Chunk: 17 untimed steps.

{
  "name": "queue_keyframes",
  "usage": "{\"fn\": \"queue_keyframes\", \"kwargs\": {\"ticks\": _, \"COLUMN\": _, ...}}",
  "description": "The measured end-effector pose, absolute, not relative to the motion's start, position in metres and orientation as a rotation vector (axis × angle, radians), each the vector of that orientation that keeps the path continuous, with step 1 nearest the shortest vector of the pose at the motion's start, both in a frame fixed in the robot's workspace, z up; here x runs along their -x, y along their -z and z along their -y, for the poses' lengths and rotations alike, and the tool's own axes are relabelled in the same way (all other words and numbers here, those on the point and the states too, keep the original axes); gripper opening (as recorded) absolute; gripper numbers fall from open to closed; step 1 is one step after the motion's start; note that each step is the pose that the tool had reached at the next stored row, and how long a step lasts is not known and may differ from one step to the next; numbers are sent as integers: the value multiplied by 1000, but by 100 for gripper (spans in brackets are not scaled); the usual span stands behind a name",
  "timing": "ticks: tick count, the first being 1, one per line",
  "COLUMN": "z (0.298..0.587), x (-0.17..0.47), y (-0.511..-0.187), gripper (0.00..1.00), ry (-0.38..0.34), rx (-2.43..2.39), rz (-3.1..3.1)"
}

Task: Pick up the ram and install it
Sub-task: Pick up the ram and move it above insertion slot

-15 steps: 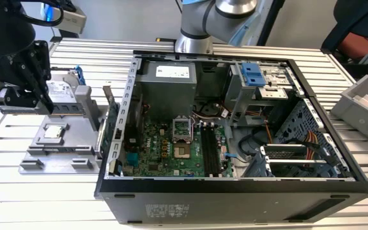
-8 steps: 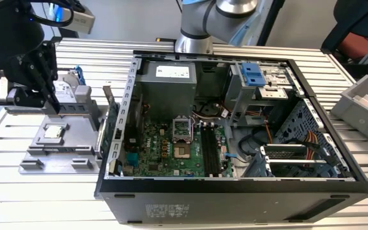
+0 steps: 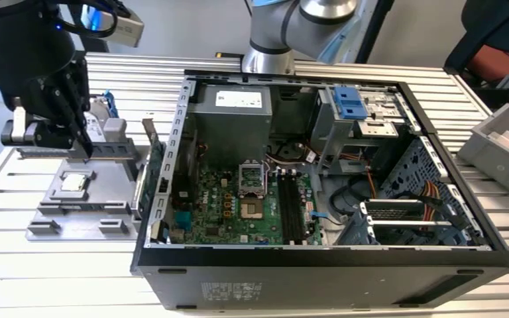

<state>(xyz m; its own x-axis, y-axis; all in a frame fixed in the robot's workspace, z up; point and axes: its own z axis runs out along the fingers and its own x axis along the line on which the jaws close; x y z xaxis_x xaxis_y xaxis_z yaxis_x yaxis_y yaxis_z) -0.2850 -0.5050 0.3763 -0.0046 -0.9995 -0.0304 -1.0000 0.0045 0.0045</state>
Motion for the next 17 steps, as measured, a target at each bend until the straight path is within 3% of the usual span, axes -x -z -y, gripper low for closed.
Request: {"fn": "queue_keyframes", "kwargs": {"ticks": 17, "z": 505, "x": 265, "y": -376, "gripper": 0, "ry": -39, "rx": 2203, "rz": -2213}}
